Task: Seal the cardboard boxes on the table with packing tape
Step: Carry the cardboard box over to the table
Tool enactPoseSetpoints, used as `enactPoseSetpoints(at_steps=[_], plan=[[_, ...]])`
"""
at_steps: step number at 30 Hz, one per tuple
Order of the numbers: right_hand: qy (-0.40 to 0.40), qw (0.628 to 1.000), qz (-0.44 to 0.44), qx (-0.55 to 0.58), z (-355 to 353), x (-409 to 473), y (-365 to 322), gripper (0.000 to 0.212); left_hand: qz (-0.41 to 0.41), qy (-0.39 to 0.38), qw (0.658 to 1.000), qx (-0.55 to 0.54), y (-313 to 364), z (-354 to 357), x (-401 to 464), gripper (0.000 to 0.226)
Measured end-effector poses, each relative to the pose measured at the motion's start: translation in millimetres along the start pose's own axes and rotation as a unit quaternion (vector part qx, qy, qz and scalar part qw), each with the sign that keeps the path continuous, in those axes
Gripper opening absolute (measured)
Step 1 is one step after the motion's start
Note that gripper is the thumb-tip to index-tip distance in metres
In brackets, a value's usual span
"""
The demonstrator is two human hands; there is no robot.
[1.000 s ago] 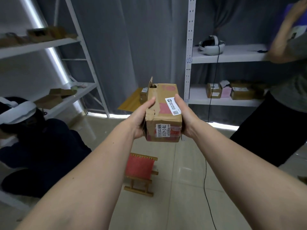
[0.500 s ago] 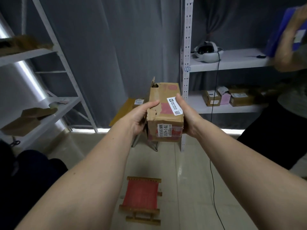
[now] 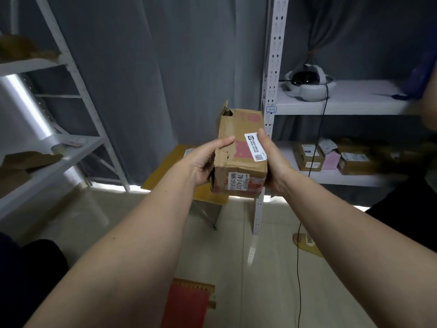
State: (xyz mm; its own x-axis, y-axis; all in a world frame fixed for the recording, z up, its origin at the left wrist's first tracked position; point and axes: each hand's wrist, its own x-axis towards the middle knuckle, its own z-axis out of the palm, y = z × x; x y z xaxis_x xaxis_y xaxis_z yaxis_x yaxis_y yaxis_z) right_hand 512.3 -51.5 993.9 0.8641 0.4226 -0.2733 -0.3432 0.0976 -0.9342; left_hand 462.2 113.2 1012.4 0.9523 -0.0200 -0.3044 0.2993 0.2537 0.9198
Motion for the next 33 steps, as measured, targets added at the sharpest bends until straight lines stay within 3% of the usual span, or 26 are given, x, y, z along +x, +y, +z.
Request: enactPoseSetpoints(at_steps=[3, 12, 23, 33], plan=[[-0.025, 1.000, -0.006, 0.009, -10.1, 29.8, -8.3, 0.064, 0.010, 0.017, 1.000, -0.011, 3.5, 0.6, 26.8, 0.026], [-0.050, 0.998, -0.023, -0.005, -28.2, 118.8, -26.3, 0.061, 0.016, 0.065, 0.998, -0.020, 24.6, -6.3, 110.2, 0.045], [-0.056, 0.998, 0.001, -0.033, -9.1, 251.4, -61.9, 0.061, -0.009, 0.072, 0.997, -0.034, 76.5, -72.4, 222.2, 0.031], [-0.074, 0.994, 0.057, -0.057, 9.7, 354.3, -83.0, 0.063, -0.021, 0.090, 0.994, -0.055, 104.1, -129.7, 301.8, 0.033]])
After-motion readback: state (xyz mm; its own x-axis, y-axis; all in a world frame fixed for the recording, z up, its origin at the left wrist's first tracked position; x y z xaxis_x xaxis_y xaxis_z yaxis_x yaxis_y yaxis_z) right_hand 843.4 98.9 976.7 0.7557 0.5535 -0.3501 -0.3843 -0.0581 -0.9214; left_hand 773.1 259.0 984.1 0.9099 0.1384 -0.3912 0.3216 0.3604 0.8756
